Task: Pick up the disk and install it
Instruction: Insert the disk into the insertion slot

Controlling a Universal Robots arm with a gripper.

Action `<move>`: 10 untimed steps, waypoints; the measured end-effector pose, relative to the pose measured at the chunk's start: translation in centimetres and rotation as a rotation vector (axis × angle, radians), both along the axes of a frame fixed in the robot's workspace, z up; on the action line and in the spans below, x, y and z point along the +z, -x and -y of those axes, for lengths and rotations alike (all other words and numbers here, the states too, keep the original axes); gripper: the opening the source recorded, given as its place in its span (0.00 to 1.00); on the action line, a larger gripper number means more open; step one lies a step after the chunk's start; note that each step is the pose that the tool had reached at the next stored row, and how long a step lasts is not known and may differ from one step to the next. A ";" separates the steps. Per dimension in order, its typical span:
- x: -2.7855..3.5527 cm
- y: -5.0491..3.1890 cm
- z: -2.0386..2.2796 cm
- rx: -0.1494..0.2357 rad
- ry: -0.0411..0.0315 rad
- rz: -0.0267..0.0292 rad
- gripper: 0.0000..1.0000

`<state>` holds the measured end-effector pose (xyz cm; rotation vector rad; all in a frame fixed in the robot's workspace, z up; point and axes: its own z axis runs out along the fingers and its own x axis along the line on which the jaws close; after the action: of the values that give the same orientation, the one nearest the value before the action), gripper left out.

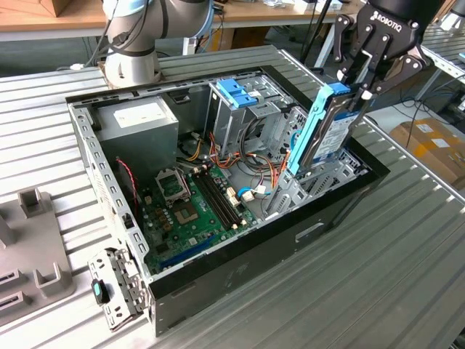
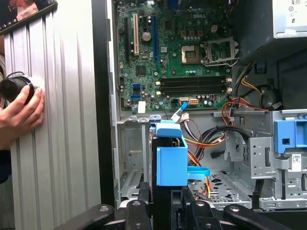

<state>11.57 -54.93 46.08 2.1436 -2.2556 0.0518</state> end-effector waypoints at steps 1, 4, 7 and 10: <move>-0.01 -0.05 0.00 0.000 0.0001 -0.0001 0.35; -0.22 -0.05 0.00 0.000 0.0003 -0.0001 0.35; -0.25 -0.04 0.00 0.000 0.0001 -0.0001 0.35; -0.26 0.00 0.00 0.000 0.0000 -0.0001 0.35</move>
<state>11.57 -54.94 45.83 2.1435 -2.2556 0.0517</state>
